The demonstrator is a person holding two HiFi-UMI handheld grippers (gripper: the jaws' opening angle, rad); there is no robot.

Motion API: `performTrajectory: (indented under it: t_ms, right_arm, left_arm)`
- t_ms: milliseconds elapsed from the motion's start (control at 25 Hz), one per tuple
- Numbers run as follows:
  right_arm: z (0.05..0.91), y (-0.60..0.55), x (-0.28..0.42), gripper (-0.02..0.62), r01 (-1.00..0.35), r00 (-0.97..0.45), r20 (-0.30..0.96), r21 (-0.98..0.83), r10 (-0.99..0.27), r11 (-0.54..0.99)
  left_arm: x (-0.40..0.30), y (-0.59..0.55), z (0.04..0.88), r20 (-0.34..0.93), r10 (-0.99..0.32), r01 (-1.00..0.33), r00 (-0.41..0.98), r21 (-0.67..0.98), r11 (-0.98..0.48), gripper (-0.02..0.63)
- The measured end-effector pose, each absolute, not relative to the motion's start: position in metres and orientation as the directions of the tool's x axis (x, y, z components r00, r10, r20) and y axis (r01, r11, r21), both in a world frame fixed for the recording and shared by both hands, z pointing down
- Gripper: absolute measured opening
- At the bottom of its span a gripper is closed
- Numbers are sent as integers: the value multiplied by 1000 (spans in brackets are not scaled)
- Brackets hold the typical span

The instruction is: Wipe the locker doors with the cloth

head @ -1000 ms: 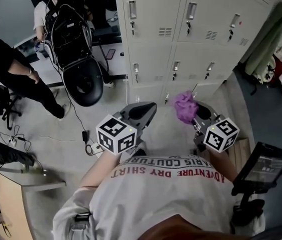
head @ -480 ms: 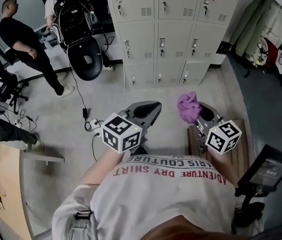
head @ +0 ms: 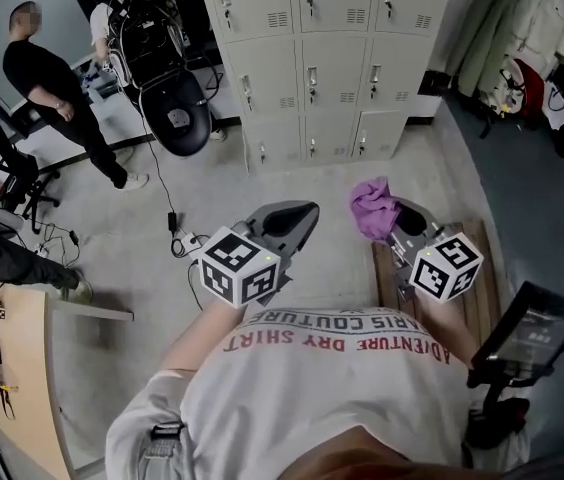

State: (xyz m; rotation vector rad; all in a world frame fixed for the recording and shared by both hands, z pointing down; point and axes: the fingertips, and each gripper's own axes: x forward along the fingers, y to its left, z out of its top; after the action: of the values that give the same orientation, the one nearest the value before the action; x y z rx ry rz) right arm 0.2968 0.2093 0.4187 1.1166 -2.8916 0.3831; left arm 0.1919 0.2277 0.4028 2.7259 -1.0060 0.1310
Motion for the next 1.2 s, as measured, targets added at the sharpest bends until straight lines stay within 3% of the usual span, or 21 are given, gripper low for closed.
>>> performTrajectory:
  t_ms: [1200]
  right_arm:
    - [410,243,289,66,-684,-726,98,-203,-681,701]
  left_arm:
    - [191,257,387,125,-597,-610,793,148,-779,2]
